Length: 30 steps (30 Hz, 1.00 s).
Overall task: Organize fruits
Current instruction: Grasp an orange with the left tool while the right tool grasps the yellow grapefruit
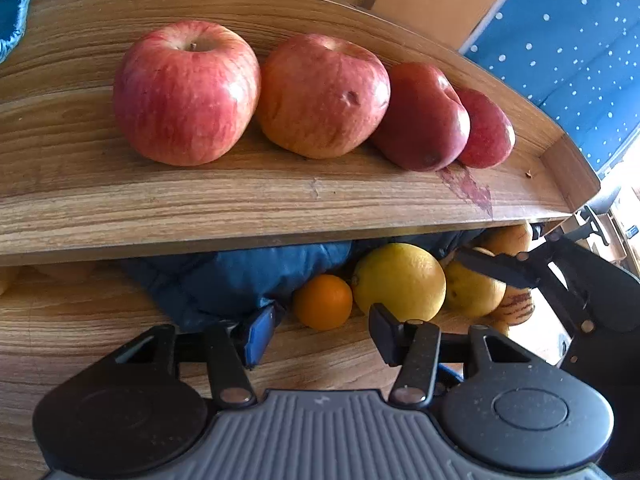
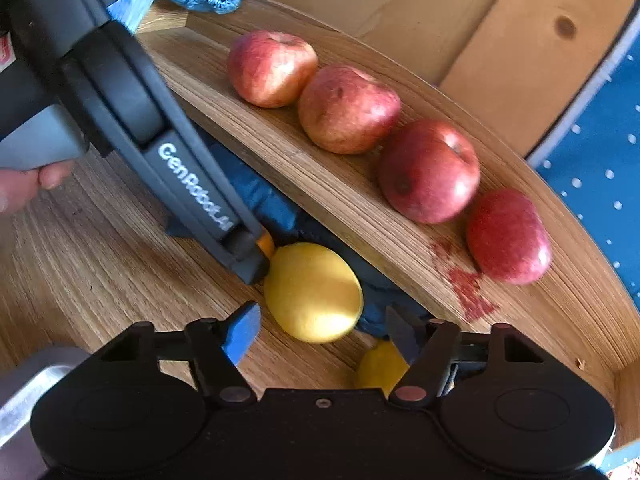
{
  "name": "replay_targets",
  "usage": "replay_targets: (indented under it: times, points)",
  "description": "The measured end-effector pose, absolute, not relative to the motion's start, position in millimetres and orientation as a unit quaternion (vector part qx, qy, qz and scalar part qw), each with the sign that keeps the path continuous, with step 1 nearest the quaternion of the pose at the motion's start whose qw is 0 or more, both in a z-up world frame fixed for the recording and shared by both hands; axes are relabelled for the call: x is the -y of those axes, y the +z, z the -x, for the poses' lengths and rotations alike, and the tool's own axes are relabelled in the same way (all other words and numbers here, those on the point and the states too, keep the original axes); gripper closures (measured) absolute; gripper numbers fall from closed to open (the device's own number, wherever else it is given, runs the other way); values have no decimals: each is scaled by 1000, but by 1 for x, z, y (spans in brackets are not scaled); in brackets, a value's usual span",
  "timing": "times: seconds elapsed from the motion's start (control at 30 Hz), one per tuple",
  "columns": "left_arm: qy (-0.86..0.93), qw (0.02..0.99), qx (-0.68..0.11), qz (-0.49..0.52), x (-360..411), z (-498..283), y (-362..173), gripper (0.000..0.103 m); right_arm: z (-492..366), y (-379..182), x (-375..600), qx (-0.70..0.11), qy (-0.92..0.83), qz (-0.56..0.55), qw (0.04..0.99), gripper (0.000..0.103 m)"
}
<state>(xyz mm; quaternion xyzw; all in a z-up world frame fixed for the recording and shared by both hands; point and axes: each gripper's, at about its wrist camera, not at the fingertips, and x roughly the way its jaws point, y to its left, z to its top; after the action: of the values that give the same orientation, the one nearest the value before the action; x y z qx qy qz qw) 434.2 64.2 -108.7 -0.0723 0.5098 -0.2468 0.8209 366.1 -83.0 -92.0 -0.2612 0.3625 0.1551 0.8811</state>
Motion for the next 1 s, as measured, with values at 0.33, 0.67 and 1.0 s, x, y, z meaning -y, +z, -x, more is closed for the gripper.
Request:
replay_targets:
  times: [0.33,0.67,1.0]
  points:
    - [-234,815,-523,86,-70,-443,-110,57,-377,-96,70,-359,165,269,878,45]
    - [-237,808,-532,91,-58,-444,-113,62,-360,-88,75,-375,135,237,886,46]
    - [-231,812,-532,73,-51,-446,-111,66,-345,-79,81,-388,119,204,891,46]
